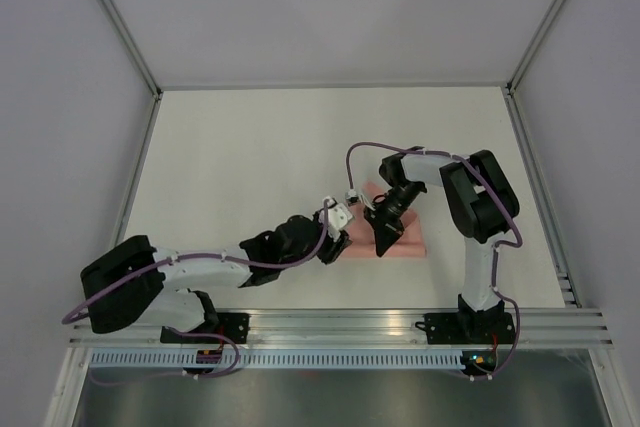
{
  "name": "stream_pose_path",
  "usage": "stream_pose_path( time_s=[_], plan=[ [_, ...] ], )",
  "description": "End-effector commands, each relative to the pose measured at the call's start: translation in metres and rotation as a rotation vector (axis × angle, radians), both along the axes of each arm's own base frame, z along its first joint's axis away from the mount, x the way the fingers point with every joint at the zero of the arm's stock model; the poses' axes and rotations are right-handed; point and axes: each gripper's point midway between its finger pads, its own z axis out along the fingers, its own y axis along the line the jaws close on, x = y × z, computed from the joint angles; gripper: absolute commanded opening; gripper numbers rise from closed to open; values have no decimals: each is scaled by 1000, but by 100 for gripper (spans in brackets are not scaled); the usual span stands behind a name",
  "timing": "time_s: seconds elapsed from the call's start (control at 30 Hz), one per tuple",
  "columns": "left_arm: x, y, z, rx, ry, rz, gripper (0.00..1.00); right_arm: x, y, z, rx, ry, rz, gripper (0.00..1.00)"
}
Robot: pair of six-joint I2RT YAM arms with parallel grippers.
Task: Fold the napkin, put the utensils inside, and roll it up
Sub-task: Roll the napkin with the utensil
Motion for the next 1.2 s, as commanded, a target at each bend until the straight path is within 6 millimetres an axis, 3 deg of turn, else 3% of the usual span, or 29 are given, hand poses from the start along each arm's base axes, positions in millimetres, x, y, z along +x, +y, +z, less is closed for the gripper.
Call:
stream_pose_path(
  time_s=[0.0, 0.2, 0.33, 0.53, 0.7, 0.87, 1.03, 1.17],
  plan=[
    [1, -22, 4, 127, -244, -58, 48, 14, -13, -40, -60, -92, 87, 0],
    [-19, -59, -17, 269, -449, -204, 52, 18, -14, -43, -75, -94, 78, 0],
    [-20, -76, -37, 349, -538, -252, 57, 18, -16, -45, -86, -83, 73, 0],
    [-19, -89, -54, 401, -564, -293, 60, 16, -19, -49, -98, -66, 75, 1],
    [-21, -86, -84, 463, -508, -347, 59, 13, -20, -50, -101, -51, 77, 1],
    [-32, -76, -111, 469, -361, -375, 50, 13, -22, -51, -101, -45, 75, 0],
    [-47, -65, -135, 506, -221, -412, 29, 12, -23, -52, -100, -37, 76, 0],
    [-46, -57, -144, 503, -106, -395, 11, 12, -22, -51, -96, -41, 72, 4]
  ],
)
